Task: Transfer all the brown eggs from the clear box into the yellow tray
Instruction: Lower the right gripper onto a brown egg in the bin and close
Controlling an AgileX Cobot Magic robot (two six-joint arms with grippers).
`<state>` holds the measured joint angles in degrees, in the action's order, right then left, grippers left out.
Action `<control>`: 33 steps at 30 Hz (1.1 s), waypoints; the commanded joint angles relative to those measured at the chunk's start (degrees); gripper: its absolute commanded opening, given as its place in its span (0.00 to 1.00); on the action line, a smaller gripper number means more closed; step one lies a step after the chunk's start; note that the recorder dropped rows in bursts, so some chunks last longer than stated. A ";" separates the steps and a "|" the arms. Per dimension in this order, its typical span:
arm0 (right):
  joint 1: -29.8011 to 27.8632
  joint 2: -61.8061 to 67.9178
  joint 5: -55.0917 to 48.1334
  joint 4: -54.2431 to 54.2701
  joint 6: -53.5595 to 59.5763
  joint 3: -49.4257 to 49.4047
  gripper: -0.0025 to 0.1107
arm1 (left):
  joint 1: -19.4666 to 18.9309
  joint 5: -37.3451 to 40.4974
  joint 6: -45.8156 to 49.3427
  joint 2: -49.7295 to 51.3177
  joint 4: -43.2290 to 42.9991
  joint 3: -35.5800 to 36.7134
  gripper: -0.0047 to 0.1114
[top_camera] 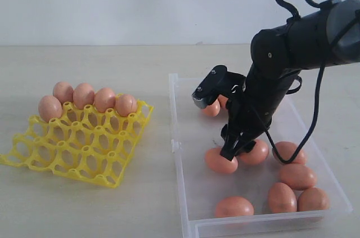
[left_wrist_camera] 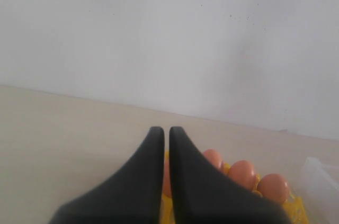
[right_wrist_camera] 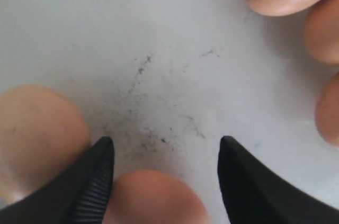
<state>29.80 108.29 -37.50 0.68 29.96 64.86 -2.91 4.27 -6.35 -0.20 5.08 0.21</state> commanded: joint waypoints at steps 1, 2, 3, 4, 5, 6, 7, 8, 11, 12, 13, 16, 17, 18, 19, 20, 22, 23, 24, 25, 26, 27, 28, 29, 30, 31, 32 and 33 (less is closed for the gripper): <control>-0.03 -0.22 0.83 -6.12 -0.59 -0.15 0.62 | 0.33 -0.30 -0.07 0.20 0.04 -0.21 0.07; -0.03 -0.22 0.49 -6.53 -0.59 -0.15 0.64 | 0.33 -0.30 -0.07 0.20 0.04 -0.21 0.07; -0.03 -0.22 0.09 -7.02 -0.51 -0.15 0.64 | 0.33 -0.30 -0.07 0.20 0.04 -0.21 0.07; -0.03 -0.22 -0.46 -7.10 -0.51 -0.15 0.64 | 0.33 -0.30 -0.07 0.20 0.04 -0.21 0.07; -0.03 -0.22 -0.89 -7.33 -0.20 -0.04 0.64 | 0.33 -0.30 -0.07 0.20 0.04 -0.21 0.07; -0.03 -0.35 -1.31 -7.33 -0.05 -0.04 0.64 | 0.33 -0.30 -0.07 0.20 0.04 -0.21 0.07; -0.03 -0.35 -1.86 -7.33 -0.18 -0.04 0.64 | 0.33 -0.30 -0.07 0.20 0.04 -0.21 0.07; -0.03 -0.35 -2.13 -7.33 -0.69 -0.04 0.64 | 0.33 -0.30 -0.07 0.20 0.04 -0.21 0.07; -0.03 -0.35 -3.81 -7.33 -5.52 0.63 0.64 | 0.33 -0.30 -0.07 0.20 0.04 -0.21 0.07; -0.03 -0.35 -4.70 -7.47 -7.68 1.15 0.64 | 0.33 -0.30 -0.07 0.20 0.04 -0.21 0.07; -0.03 -0.35 -5.73 -7.61 -9.81 1.74 0.64 | 0.33 -0.30 -0.07 0.20 0.04 -0.21 0.07; -0.03 -0.35 -7.77 -8.68 -14.45 2.16 0.64 | 0.33 -0.30 -0.07 0.20 0.04 -0.21 0.07; -0.03 -0.35 -8.27 -8.68 -15.06 2.16 0.64 | 0.33 -0.30 -0.07 0.20 0.04 -0.21 0.07; -0.03 -0.35 -8.80 -8.68 -16.09 2.16 0.64 | 0.33 -0.30 -0.07 0.20 0.04 -0.21 0.07; -0.03 -0.35 -9.26 -8.68 -17.00 2.16 0.64 | 0.33 -0.30 -0.07 0.20 0.04 -0.21 0.07; -0.03 -0.35 -9.59 -8.68 -17.86 2.16 0.64 | 0.33 -0.30 -0.07 0.20 0.04 -0.21 0.07; -0.03 -0.35 -10.54 -8.68 -19.52 2.06 0.64 | 0.33 -0.30 -0.07 0.20 0.04 -0.21 0.07; -0.03 -0.35 -10.68 -8.43 -19.79 2.06 0.64 | 0.33 -0.30 -0.07 0.20 0.04 -0.21 0.07; -0.03 -0.35 -10.80 -8.44 -20.74 2.06 0.64 | 0.33 -0.30 -0.07 0.20 0.04 -0.21 0.07; -0.03 -0.35 -10.80 -8.44 -21.83 2.06 0.64 | 0.33 -0.30 -0.07 0.20 0.04 -0.21 0.07; -0.03 -0.35 -10.80 -8.44 -22.67 2.06 0.64 | 0.33 -0.30 -0.07 0.20 0.04 -0.21 0.07; -0.03 -0.35 -10.80 -8.27 -23.34 2.06 0.64 | 0.33 -0.30 -0.07 0.20 0.04 -0.21 0.07; -0.03 -0.35 -10.80 -7.70 -23.73 2.06 0.64 | 0.33 -0.30 -0.07 0.20 0.04 -0.21 0.07; -0.03 -0.35 -10.80 -7.13 -24.09 2.06 0.64 | 0.33 -0.30 -0.07 0.20 0.04 -0.21 0.07; -0.03 -0.35 -10.80 -6.33 -24.10 2.06 0.64 | 0.33 -0.30 -0.07 0.20 0.04 -0.21 0.07; -0.03 -0.35 -10.80 -5.45 -24.23 2.06 0.64 | 0.33 -0.30 -0.07 0.20 0.04 -0.21 0.07; -0.03 -0.22 -10.80 -4.67 -24.58 2.06 0.64 | 0.33 -0.30 -0.07 0.20 0.04 -0.21 0.07; -0.03 -0.22 -10.44 -4.17 -25.31 2.06 0.64 | 0.33 -0.30 -0.07 0.20 0.04 -0.21 0.07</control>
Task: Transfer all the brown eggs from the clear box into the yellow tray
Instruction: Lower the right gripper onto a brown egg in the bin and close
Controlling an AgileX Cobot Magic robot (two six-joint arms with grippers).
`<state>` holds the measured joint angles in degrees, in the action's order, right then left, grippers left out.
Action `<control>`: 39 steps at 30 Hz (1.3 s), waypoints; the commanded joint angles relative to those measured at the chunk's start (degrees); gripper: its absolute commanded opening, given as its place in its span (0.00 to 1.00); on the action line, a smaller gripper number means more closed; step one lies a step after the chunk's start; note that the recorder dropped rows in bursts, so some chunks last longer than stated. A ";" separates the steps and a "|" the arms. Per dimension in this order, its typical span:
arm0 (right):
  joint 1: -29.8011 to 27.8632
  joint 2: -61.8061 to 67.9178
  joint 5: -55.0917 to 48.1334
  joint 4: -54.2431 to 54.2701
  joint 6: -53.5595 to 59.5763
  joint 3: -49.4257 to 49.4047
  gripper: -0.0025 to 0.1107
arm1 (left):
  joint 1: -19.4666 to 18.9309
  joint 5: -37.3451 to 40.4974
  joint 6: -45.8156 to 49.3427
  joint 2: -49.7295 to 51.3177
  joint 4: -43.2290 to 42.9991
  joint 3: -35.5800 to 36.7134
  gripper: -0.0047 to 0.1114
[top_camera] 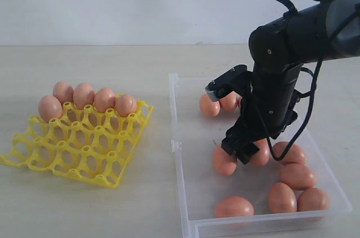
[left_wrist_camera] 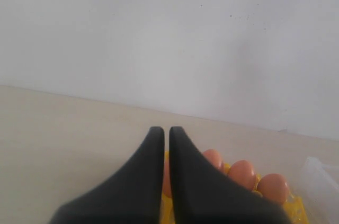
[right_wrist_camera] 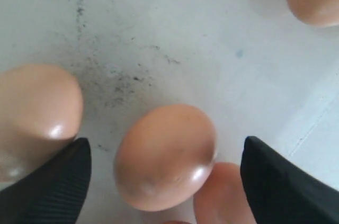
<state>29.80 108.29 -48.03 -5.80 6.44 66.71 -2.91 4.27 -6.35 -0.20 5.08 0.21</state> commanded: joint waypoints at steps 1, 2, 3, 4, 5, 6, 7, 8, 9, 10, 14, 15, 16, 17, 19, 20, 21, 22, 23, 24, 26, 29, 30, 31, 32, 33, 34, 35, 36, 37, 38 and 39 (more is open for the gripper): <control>-0.03 -0.10 0.23 2.42 -3.00 0.21 0.64 | 0.33 -0.30 -0.07 0.20 0.04 -0.21 0.07; -0.03 0.13 0.32 2.42 -4.45 0.21 0.64 | 0.33 -0.30 -0.07 0.20 0.04 -0.21 0.07; -0.03 0.22 0.32 2.31 -5.78 0.21 0.64 | 0.33 -0.30 -0.07 0.20 0.04 -0.21 0.07; -0.03 0.37 0.05 2.31 -6.85 0.21 0.64 | 0.33 -0.30 -0.07 0.20 0.04 -0.21 0.07; -0.03 0.37 -0.10 2.31 -7.95 0.21 0.64 | 0.33 -0.30 -0.07 0.20 0.04 -0.21 0.07; -0.03 0.37 -0.44 2.31 -8.73 0.21 0.64 | 0.33 -0.30 -0.07 0.20 0.04 -0.21 0.07; -0.03 0.37 -0.61 2.31 -9.45 0.21 0.64 | 0.33 -0.30 -0.07 0.20 0.04 -0.21 0.07; -0.03 0.37 -0.84 2.31 -9.56 0.21 0.64 | 0.33 -0.30 -0.07 0.20 0.04 -0.21 0.07; -0.03 0.37 -0.84 2.31 -9.72 0.21 0.64 | 0.33 -0.30 -0.07 0.20 0.04 -0.21 0.07; -0.03 0.37 -0.84 2.31 -10.39 0.21 0.64 | 0.33 -0.30 -0.07 0.20 0.04 -0.21 0.07; -0.03 0.37 -0.84 2.31 -12.34 0.21 0.62 | 0.33 -0.30 -0.07 0.20 0.04 -0.21 0.07; -0.03 0.37 -0.84 2.31 -12.34 0.21 0.61 | 0.33 -0.30 -0.07 0.20 0.04 -0.21 0.07; -0.03 0.37 -0.84 2.31 -12.34 0.21 0.59 | 0.33 -0.30 -0.07 0.20 0.04 -0.21 0.07; -0.03 0.37 -0.29 2.31 -12.34 0.21 0.57 | 0.33 -0.30 -0.07 0.20 0.04 -0.21 0.07; -0.03 0.37 1.08 2.31 -12.34 0.21 0.54 | 0.33 -0.30 -0.07 0.20 0.04 -0.21 0.07; -0.03 0.37 1.73 2.31 -12.34 0.21 0.53 | 0.33 -0.30 -0.07 0.20 0.04 -0.21 0.07; -0.03 0.37 2.14 2.31 -12.34 0.21 0.54 | 0.33 -0.30 -0.07 0.20 0.04 -0.21 0.07; -0.03 0.37 2.54 2.31 -12.34 0.21 0.54 | 0.33 -0.30 -0.07 0.20 0.04 -0.21 0.07; -0.03 0.37 2.64 2.01 -12.34 0.21 0.54 | 0.33 -0.30 -0.07 0.20 0.04 -0.21 0.07; -0.03 0.37 2.64 1.88 -12.34 0.21 0.54 | 0.33 -0.30 -0.07 0.20 0.04 -0.21 0.07; -0.03 0.37 2.94 1.00 -13.03 -0.26 0.54 | 0.33 -0.30 -0.07 0.20 0.04 -0.21 0.07; -0.03 0.37 3.67 -0.38 -13.33 -1.48 0.54 | 0.33 -0.21 -0.07 0.20 0.04 -0.21 0.07; -0.03 0.37 3.93 -0.61 -13.33 -1.98 0.54 | 0.33 -0.21 -0.07 0.20 0.04 -0.21 0.07; -0.03 0.37 4.31 -0.87 -13.33 -2.28 0.54 | 0.33 -0.21 -0.07 0.20 0.04 -0.21 0.07; -0.03 0.37 4.18 -0.87 -13.33 -2.28 0.54 | 0.33 -0.21 -0.07 0.20 0.04 -0.21 0.07; -0.03 0.37 4.04 -0.87 -13.33 -2.28 0.54 | 0.33 -0.21 -0.07 0.20 0.04 -0.21 0.07; -0.03 0.37 4.06 -0.87 -12.82 -2.28 0.54 | 0.33 -0.21 -0.07 0.20 0.04 -0.21 0.07; -0.03 0.37 4.06 -0.87 -11.60 -2.28 0.54 | 0.33 -0.21 -0.07 0.20 0.04 -0.21 0.07; -0.03 0.37 4.06 -0.87 -10.35 -2.28 0.54 | 0.33 -0.21 -0.07 0.20 0.04 -0.21 0.07; -0.03 0.37 4.27 -0.87 -9.33 -2.28 0.54 | 0.33 -0.21 -0.07 0.20 0.04 -0.21 0.07; -0.03 0.37 4.57 -0.87 -8.77 -2.28 0.54 | 0.33 -0.21 -0.07 0.20 0.04 -0.21 0.07; -0.03 0.37 4.84 -0.87 -7.92 -2.28 0.54 | 0.33 -0.21 -0.07 0.20 0.04 -0.21 0.07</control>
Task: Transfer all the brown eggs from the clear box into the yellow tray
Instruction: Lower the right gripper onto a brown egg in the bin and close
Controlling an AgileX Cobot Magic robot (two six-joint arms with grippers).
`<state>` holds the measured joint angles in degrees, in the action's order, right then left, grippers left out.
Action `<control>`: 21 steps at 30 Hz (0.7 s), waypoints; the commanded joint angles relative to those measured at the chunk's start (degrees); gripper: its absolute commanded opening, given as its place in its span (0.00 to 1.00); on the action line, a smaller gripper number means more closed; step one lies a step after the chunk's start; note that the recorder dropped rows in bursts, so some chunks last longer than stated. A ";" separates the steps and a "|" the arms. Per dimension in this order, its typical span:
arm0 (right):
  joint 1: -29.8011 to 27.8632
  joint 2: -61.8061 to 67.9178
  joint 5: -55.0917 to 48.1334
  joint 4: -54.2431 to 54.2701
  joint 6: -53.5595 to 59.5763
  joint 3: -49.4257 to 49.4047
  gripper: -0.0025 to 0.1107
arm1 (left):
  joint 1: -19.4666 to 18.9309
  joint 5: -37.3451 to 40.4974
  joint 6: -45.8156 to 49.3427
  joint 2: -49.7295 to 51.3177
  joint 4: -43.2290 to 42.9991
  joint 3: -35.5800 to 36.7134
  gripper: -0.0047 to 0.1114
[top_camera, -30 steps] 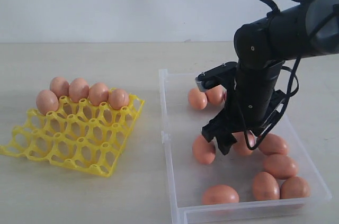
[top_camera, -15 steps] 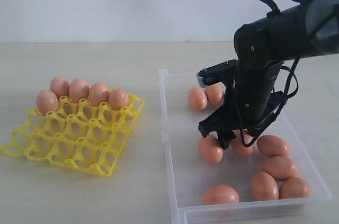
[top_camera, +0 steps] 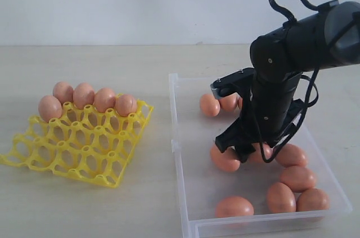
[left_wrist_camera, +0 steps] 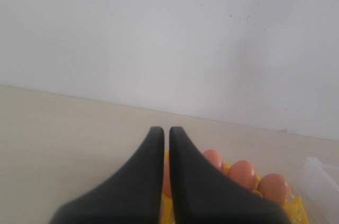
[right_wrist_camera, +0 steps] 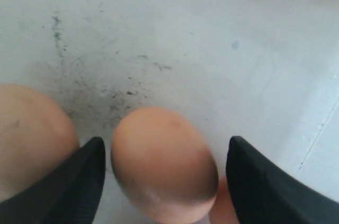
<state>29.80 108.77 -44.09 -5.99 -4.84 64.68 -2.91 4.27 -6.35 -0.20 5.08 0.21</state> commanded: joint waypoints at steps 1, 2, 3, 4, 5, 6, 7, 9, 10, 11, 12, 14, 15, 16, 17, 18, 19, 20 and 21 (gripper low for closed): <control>-0.03 -0.10 1.27 -0.68 4.28 -0.25 0.54 | 0.33 -0.21 -0.07 0.20 0.04 -0.21 0.07; -0.03 -0.10 1.69 -0.68 4.84 -0.25 0.54 | 0.33 -0.21 -0.07 0.20 0.04 -0.21 0.07; -0.03 -0.10 2.19 -0.68 5.97 -0.25 0.54 | 0.33 -0.21 -0.07 0.20 0.04 -0.21 0.07; -0.03 -0.10 2.76 -0.68 7.26 -0.25 0.54 | 0.33 -0.21 -0.07 0.20 0.04 -0.21 0.07; -0.03 -0.10 3.47 -0.68 8.75 -0.25 0.54 | 0.33 -0.21 -0.07 0.20 0.04 -0.21 0.07; -0.03 -0.10 3.83 -0.68 10.35 -0.25 0.54 | 0.33 -0.21 -0.07 0.20 0.04 -0.21 0.07; -0.03 -0.10 4.07 -0.68 11.75 -0.25 0.54 | 0.33 -0.21 -0.07 0.20 0.04 -0.21 0.07; -0.03 -0.10 4.18 -0.68 14.51 -0.25 0.54 | 0.33 -0.21 -0.07 0.20 0.04 -0.21 0.07; -0.03 -0.10 4.07 -0.68 15.95 -0.25 0.54 | 0.33 -0.21 -0.07 0.20 0.04 -0.21 0.07; -0.03 -0.10 4.07 -0.68 17.44 -0.25 0.54 | 0.33 -0.21 -0.07 0.20 0.04 -0.21 0.07; -0.03 -0.10 3.83 -0.68 18.72 -0.25 0.53 | 0.33 -0.21 -0.07 0.20 0.04 -0.21 0.07; -0.03 -0.10 3.57 -0.68 21.54 -0.25 0.53 | 0.33 -0.21 -0.07 0.20 0.04 -0.21 0.07; -0.03 -0.10 3.45 -0.68 23.19 -0.25 0.53 | 0.33 -0.21 -0.07 0.20 0.04 -0.21 0.07; -0.03 -0.10 3.45 -0.68 25.05 -0.25 0.53 | 0.33 -0.21 -0.07 0.20 0.04 -0.21 0.07; -0.03 -0.10 3.33 -0.68 26.45 -0.25 0.53 | 0.33 -0.21 -0.07 0.20 0.04 -0.21 0.07; -0.03 -0.10 3.33 -0.68 27.22 -0.25 0.53 | 0.33 -0.21 -0.07 0.20 0.04 -0.21 0.07; -0.03 -0.10 3.33 -0.68 28.27 -0.25 0.53 | 0.33 -0.21 -0.07 0.20 0.04 -0.21 0.07; -0.03 -0.10 3.33 -0.68 29.10 -0.25 0.53 | 0.33 -0.21 -0.07 0.20 0.04 -0.21 0.07; -0.03 -0.10 3.33 -0.68 29.58 -0.25 0.53 | 0.33 -0.21 -0.07 0.20 0.04 -0.21 0.07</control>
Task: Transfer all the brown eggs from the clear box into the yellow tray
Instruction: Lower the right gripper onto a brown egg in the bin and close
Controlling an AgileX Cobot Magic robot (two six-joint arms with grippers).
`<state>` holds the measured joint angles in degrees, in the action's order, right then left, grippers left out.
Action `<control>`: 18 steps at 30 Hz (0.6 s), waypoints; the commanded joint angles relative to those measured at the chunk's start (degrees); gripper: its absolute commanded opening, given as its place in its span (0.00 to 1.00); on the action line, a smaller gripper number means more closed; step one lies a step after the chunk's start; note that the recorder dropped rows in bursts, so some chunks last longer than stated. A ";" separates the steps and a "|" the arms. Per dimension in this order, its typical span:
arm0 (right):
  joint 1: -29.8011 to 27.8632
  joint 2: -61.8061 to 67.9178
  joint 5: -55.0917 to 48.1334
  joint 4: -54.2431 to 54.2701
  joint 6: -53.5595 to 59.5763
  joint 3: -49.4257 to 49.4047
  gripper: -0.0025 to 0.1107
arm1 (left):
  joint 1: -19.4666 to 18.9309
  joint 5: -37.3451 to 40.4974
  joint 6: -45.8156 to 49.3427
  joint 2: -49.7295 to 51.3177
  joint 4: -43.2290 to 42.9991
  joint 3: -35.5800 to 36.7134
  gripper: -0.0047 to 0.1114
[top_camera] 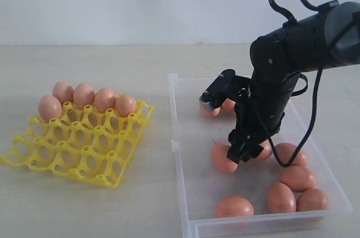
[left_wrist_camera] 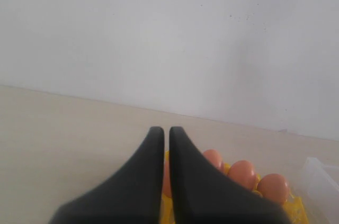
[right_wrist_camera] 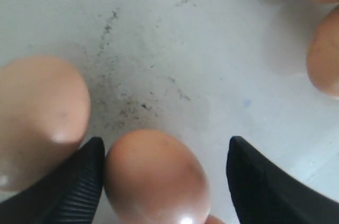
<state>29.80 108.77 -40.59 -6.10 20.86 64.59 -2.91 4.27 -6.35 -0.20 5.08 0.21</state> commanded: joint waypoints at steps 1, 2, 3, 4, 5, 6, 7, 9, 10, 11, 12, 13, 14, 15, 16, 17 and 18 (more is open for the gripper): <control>-0.03 -0.10 -0.03 -0.57 4.28 -0.15 0.53 | 0.33 -0.21 -0.07 0.20 0.04 -0.21 0.07; -0.03 -0.10 0.05 -0.57 4.95 -0.15 0.53 | 0.33 -0.21 -0.07 0.20 0.04 -0.21 0.07; -0.03 -0.10 0.05 -0.57 5.89 -0.15 0.53 | 0.33 -0.21 -0.07 0.20 0.04 -0.21 0.07; -0.03 -0.10 0.05 -0.57 7.39 -0.15 0.53 | 0.33 -0.21 -0.07 0.20 0.04 -0.21 0.07; -0.03 -0.10 0.05 -0.57 9.01 -0.15 0.53 | 0.33 -0.21 -0.07 0.20 0.04 -0.21 0.07; -0.03 -0.10 0.29 -0.57 10.81 -0.15 0.53 | 0.33 -0.21 -0.07 0.20 0.04 -0.21 0.07; -0.03 -0.10 0.60 -0.57 12.64 -0.15 0.53 | 0.33 -0.21 -0.07 0.20 0.04 -0.21 0.07; -0.03 -0.10 2.36 -0.57 14.66 -0.15 0.53 | 0.33 -0.21 -0.07 0.20 0.04 -0.21 0.07; -0.03 -0.10 3.43 -0.57 14.81 -0.15 0.53 | 0.33 -0.21 -0.07 0.20 0.04 -0.21 0.07; -0.03 -0.10 4.37 -0.57 14.81 -0.15 0.53 | 0.33 -0.21 -0.07 0.20 0.04 -0.21 0.07; -0.03 -0.10 4.83 -0.57 14.81 -0.15 0.53 | 0.33 -0.21 -0.07 0.20 0.04 -0.21 0.07; -0.03 -0.10 4.89 -0.57 14.81 -0.15 0.53 | 0.33 -0.21 -0.07 0.20 0.04 -0.21 0.07; -0.03 -0.10 4.59 -0.57 14.81 -0.15 0.53 | 0.33 -0.21 -0.07 0.20 0.04 -0.21 0.07; -0.03 -0.10 3.95 -0.57 15.10 -0.15 0.53 | 0.33 -0.21 -0.07 0.20 0.04 -0.21 0.07; -0.03 -0.10 3.36 -0.57 15.82 -0.15 0.53 | 0.33 -0.21 -0.07 0.20 0.04 -0.21 0.07; -0.03 -0.10 2.60 -0.57 16.55 -0.15 0.53 | 0.33 -0.21 -0.07 0.20 0.04 -0.21 0.07; -0.03 -0.10 1.91 -0.57 17.25 -0.15 0.53 | 0.33 -0.21 -0.07 0.20 0.04 -0.21 0.07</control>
<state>29.80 108.77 -37.08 -6.10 36.09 64.59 -2.91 4.27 -6.35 -0.20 5.08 0.21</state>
